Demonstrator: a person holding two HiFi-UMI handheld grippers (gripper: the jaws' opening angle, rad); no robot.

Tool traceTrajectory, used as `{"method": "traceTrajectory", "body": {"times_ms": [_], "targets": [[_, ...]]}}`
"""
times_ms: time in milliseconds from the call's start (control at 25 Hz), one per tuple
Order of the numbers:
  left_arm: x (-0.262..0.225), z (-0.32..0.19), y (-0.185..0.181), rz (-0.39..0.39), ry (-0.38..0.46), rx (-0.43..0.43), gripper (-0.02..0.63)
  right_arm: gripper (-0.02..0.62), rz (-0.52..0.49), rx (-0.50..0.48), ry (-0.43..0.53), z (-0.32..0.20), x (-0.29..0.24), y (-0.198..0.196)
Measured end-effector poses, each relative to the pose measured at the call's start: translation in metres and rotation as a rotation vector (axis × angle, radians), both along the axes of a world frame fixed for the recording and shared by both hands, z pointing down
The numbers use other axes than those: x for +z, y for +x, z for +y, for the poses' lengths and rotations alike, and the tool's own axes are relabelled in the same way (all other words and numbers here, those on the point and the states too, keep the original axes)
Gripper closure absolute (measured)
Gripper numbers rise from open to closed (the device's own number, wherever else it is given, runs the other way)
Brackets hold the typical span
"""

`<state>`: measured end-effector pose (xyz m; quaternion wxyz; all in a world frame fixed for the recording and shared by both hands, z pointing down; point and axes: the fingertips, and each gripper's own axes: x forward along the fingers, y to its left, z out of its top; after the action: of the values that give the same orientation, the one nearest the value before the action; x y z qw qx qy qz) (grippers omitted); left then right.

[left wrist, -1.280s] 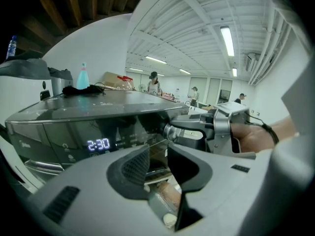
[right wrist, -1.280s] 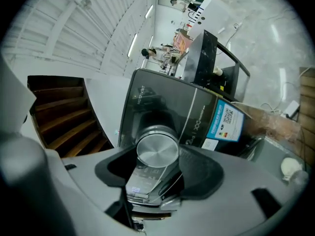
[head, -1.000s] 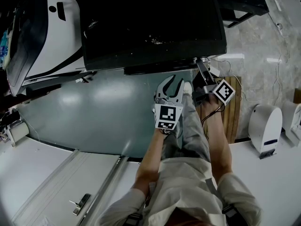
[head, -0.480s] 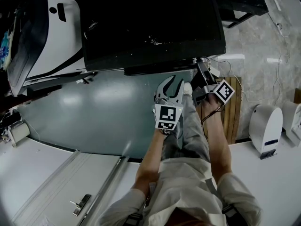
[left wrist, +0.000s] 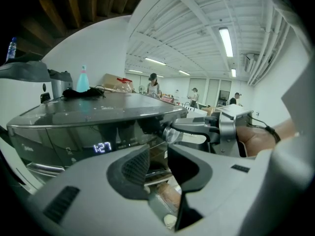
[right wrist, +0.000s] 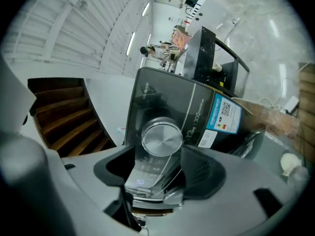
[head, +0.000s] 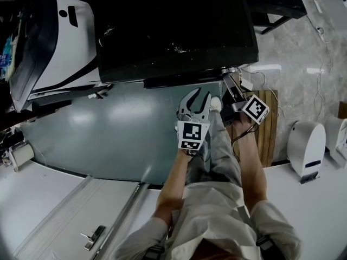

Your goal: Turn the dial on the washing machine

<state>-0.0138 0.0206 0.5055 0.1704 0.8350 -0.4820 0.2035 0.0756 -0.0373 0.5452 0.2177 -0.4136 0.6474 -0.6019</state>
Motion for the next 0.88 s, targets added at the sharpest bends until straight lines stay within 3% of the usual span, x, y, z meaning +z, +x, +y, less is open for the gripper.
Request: {"method": "traceTrajectory", "body": {"times_ms": [200, 600, 880], "targets": [[-0.007, 0.003, -0.008, -0.001, 0.012, -0.009, 0.486, 0.316, 0.161, -0.061, 0.058, 0.017, -0.007, -0.003], [-0.021, 0.01, -0.022, 0.005, 0.024, -0.041, 0.486, 0.319, 0.656, -0.254, 0.261, 0.037, -0.04, -0.012], [-0.023, 0.007, -0.025, 0.002, 0.009, -0.069, 0.486, 0.326, 0.85, -0.349, 0.317, 0.042, -0.049, -0.012]]}}
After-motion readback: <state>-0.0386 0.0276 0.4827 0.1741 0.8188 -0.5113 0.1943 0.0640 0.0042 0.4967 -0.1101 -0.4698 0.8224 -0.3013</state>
